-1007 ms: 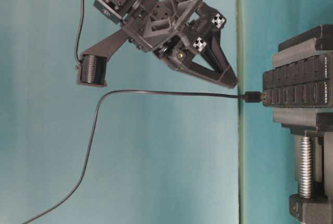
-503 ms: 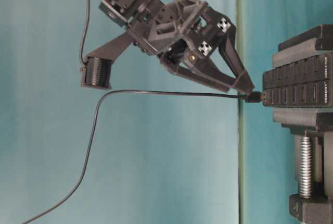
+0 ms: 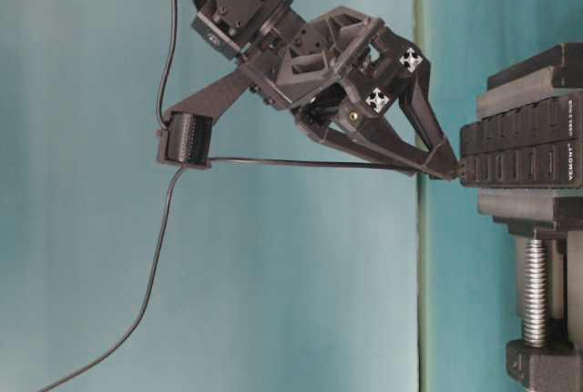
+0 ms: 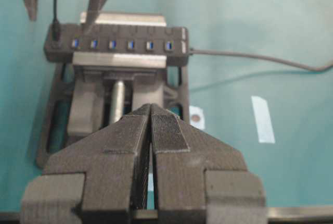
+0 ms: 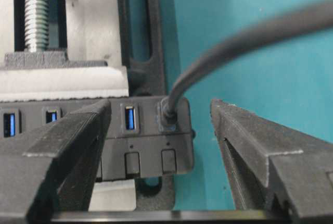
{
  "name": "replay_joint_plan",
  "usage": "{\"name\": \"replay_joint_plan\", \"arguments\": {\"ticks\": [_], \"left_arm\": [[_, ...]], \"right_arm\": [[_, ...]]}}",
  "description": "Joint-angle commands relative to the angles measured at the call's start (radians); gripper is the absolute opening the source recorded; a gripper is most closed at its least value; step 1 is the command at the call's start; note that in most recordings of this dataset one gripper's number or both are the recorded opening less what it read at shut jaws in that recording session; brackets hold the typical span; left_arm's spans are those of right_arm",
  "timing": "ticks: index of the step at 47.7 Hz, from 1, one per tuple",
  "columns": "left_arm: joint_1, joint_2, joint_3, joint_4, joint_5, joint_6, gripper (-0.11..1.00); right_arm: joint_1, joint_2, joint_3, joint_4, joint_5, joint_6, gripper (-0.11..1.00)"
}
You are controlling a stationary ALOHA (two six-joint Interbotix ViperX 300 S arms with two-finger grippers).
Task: Insert the USB into the center port of the fixed hub
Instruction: 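Grasp the black USB cable near its plug and pull it from the end port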
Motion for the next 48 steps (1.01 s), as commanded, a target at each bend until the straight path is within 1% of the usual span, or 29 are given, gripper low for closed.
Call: {"name": "replay_joint_plan", "arguments": {"ticks": [1,6,11,19,25,31,37,48], "left_arm": [[0.002,0.003,-0.011,0.002,-0.005,-0.002,0.00],[0.000,0.003,-0.011,0.000,-0.005,-0.002,0.00],[0.002,0.003,-0.009,0.000,-0.005,-0.002,0.00],[0.002,0.003,-0.009,0.002,-0.006,-0.002,0.00],[0.002,0.002,-0.009,0.002,-0.006,0.002,0.00],[0.003,-0.008,-0.008,0.000,-0.005,0.002,0.00],[0.003,-0.021,-0.008,0.002,0.000,0.000,0.00],[0.003,-0.032,-0.006,0.000,0.035,0.000,0.00]], "right_arm": [[-0.003,-0.012,-0.023,-0.002,-0.008,0.006,0.77],[-0.006,-0.009,-0.023,-0.002,-0.009,0.009,0.76],[-0.008,-0.008,-0.025,-0.002,-0.008,0.008,0.69],[-0.008,-0.005,-0.025,-0.002,-0.009,0.008,0.49],[-0.008,-0.003,-0.026,-0.002,-0.018,0.009,0.28],[-0.008,-0.003,-0.026,0.003,-0.026,0.012,0.15],[-0.008,-0.005,-0.026,0.005,-0.026,0.012,0.10],[-0.008,-0.011,-0.029,0.005,-0.021,0.012,0.10]]}}
